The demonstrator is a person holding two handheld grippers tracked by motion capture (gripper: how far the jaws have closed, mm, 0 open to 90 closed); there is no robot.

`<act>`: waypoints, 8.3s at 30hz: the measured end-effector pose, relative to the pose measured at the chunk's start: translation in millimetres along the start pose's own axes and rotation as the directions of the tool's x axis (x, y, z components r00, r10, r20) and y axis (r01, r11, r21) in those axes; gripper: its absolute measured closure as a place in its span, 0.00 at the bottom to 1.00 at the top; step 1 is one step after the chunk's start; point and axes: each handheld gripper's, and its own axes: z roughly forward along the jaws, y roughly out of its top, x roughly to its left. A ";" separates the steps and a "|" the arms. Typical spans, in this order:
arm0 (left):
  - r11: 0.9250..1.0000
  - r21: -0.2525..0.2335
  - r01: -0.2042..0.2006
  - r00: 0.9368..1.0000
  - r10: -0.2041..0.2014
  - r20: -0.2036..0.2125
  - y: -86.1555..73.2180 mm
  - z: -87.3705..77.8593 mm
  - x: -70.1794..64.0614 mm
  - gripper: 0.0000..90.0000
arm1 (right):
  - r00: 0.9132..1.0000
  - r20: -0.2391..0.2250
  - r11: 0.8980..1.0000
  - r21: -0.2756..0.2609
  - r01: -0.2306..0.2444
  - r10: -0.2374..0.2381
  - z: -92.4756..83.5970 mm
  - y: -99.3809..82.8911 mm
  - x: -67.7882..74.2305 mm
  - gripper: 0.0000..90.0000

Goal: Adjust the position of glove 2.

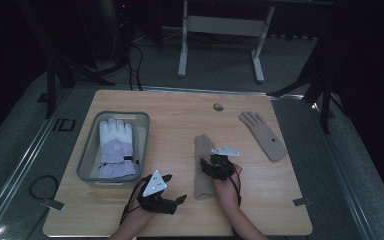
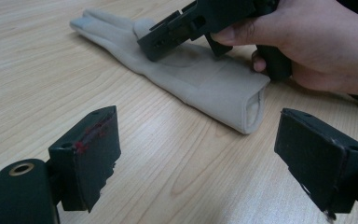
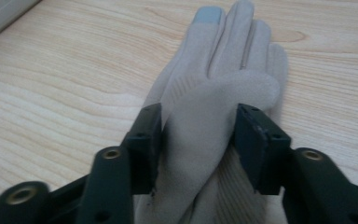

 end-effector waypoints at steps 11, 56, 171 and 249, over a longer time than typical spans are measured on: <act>1.000 -0.019 -0.008 1.000 0.009 0.011 -3.9 1.0 0.4 0.16 | 0.999 -0.045 1.000 -0.012 0.020 -0.020 -10.7 7.1 -3.7 0.53; 0.999 -0.034 0.029 0.999 -0.029 0.018 -7.2 2.1 4.4 0.05 | 0.998 0.052 0.999 -0.014 0.045 -0.044 -44.1 55.8 -239.5 0.65; 0.999 -0.031 -0.022 1.000 0.022 0.021 -5.3 0.7 1.8 0.06 | 0.991 -0.105 0.994 0.065 0.088 -0.081 -78.3 -36.7 -157.3 0.97; 1.000 -0.011 -0.025 0.999 0.026 0.043 0.1 0.2 -2.3 0.06 | 0.957 -0.253 0.987 0.031 0.157 -0.144 -60.3 18.6 -17.6 0.15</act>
